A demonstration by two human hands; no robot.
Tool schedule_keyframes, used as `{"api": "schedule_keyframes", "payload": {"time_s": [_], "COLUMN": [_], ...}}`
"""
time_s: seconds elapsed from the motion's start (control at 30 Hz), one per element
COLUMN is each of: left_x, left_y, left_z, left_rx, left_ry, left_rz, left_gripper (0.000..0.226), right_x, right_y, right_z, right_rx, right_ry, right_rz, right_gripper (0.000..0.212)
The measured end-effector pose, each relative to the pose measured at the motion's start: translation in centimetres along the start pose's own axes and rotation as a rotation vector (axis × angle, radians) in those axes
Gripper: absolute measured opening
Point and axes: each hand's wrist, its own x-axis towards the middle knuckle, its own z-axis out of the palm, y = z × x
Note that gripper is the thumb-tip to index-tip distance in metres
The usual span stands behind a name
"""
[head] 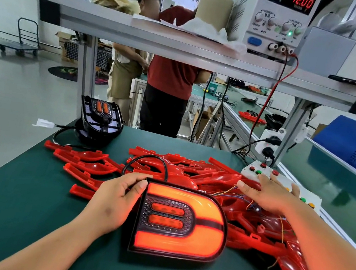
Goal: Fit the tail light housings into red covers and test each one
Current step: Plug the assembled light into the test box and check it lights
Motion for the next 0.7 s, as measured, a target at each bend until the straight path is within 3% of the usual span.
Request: {"api": "schedule_keyframes", "payload": {"time_s": [0.27, 0.5, 0.7], "left_x": [0.0, 0.0, 0.1], "left_y": [0.0, 0.0, -0.2], "left_z": [0.0, 0.0, -0.1], "left_rx": [-0.015, -0.025, 0.006], "left_ry": [-0.008, -0.01, -0.016], "left_rz": [-0.019, -0.014, -0.005], "left_gripper": [0.024, 0.024, 0.025], "right_x": [0.5, 2.0, 2.2], "right_y": [-2.4, -4.0, -3.9], "right_z": [-0.5, -0.5, 0.0], "right_rx": [0.129, 0.086, 0.09], "right_ry": [0.085, 0.033, 0.086], "right_rz": [-0.043, -0.021, 0.009], "right_gripper": [0.129, 0.128, 0.127]}}
